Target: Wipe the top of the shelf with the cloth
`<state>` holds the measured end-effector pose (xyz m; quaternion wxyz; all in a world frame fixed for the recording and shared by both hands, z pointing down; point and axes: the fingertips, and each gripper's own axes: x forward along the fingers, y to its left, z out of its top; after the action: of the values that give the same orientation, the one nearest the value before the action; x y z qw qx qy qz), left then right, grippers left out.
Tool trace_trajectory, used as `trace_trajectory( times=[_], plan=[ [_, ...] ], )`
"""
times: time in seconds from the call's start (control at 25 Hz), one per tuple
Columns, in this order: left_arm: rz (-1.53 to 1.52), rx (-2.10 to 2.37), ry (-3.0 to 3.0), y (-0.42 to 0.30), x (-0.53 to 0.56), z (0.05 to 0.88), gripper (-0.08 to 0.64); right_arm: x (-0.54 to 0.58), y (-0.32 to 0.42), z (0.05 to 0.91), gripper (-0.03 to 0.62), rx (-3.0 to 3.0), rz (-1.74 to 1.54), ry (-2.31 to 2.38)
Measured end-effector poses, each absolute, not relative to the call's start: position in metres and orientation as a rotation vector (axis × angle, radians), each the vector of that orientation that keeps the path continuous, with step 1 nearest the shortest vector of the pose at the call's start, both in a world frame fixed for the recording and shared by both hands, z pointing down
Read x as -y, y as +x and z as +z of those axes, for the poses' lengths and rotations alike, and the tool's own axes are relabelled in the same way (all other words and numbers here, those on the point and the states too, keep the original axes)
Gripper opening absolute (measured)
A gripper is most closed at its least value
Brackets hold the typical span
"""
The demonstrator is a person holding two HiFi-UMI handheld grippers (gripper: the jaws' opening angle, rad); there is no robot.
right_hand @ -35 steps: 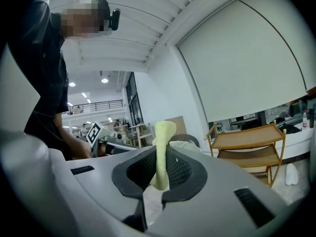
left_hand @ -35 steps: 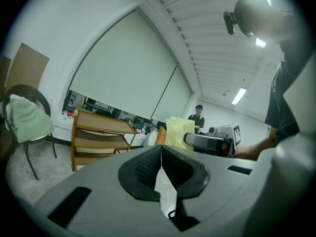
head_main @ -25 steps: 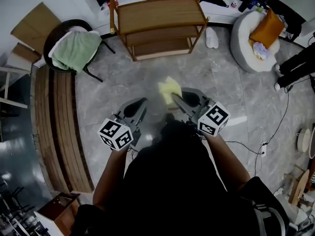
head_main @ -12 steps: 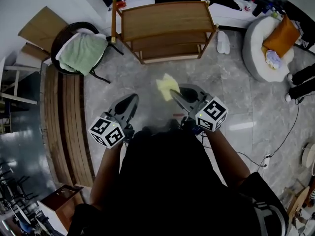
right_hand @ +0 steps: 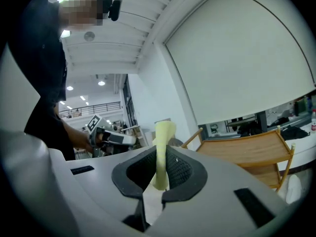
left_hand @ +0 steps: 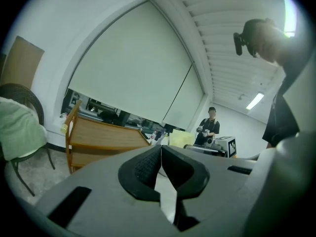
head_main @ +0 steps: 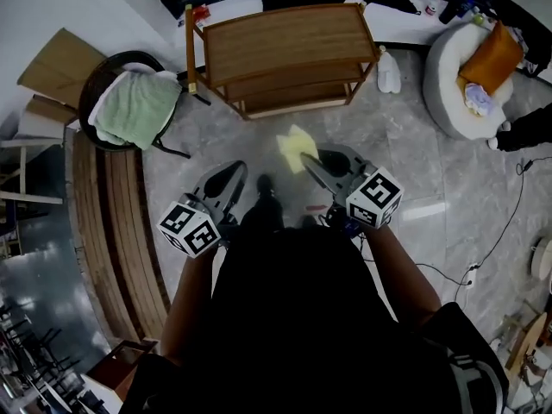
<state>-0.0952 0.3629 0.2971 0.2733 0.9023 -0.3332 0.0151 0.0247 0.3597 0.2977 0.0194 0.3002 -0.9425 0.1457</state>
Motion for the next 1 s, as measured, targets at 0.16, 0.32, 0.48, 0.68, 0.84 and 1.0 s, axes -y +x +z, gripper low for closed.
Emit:
trace_trajectory(
  times=[0.16,0.32,0.48,0.68,0.84,1.0],
  plan=[
    [0.075,0.858,2.437,-0.103,-0.322,0.306,0.012,-0.325,0.017,0.302,0.044,2.875,0.481,0.977],
    [0.014,0.804,2.431,-0.127,-0.271,0.301,0.012,-0.273,-0.012,0.302,0.044,2.835,0.476,0.982],
    [0.016,0.82,2.427,-0.159,-0.222,0.3,0.012,-0.221,-0.048,0.294,0.044,2.819,0.466,0.999],
    [0.001,0.813,2.388,-0.181,-0.169,0.313,0.012,-0.165,-0.076,0.294,0.044,2.763,0.468,1.059],
    [0.007,0.81,2.347,-0.179,-0.142,0.326,0.012,-0.138,-0.084,0.298,0.044,2.728,0.467,1.063],
    [0.02,0.817,2.318,-0.168,-0.123,0.333,0.012,-0.117,-0.079,0.309,0.044,2.694,0.49,1.038]
  ],
)
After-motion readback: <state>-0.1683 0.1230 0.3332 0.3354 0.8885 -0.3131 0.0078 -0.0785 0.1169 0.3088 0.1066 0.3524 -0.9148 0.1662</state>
